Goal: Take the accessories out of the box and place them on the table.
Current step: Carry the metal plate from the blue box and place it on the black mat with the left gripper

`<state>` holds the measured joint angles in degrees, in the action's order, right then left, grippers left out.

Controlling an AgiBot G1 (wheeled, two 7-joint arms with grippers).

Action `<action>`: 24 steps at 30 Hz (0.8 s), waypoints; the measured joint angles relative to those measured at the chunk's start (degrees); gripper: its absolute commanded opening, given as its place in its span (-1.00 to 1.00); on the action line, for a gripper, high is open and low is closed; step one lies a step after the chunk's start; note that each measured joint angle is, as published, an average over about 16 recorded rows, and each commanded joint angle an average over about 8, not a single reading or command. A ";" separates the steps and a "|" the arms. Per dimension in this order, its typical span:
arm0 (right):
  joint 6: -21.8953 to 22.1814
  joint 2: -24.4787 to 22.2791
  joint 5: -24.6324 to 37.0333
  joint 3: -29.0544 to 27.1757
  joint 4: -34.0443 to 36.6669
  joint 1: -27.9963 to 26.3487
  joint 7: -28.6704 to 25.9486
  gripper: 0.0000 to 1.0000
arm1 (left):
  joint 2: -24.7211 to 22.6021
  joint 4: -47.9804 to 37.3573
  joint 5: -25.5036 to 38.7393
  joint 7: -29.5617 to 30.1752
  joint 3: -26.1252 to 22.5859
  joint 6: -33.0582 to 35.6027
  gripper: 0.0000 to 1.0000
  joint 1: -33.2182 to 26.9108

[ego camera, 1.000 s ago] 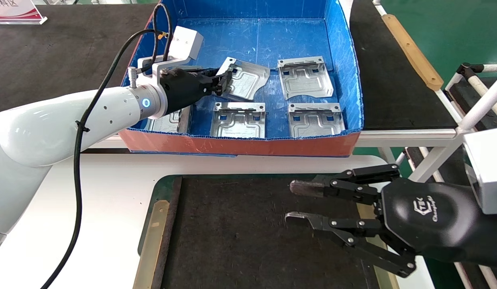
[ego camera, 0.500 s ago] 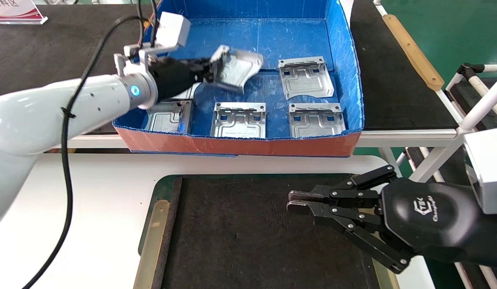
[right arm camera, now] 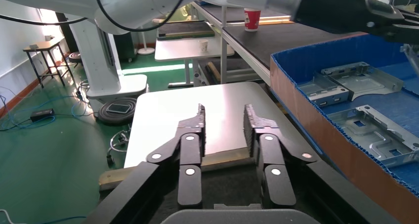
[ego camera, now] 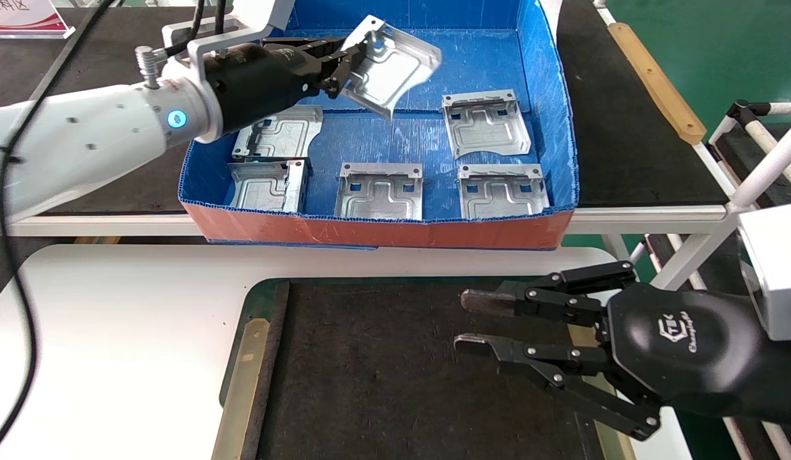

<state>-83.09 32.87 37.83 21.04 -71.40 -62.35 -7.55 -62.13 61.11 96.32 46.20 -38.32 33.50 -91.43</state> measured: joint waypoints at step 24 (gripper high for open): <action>0.00 0.00 0.00 0.00 0.00 0.00 0.00 1.00 | 14.57 4.55 -34.45 -43.37 10.65 33.00 -1.00 7.75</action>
<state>-83.09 32.87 37.82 21.04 -71.40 -62.36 -7.55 -47.56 65.66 61.87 2.84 -27.67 66.50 -83.68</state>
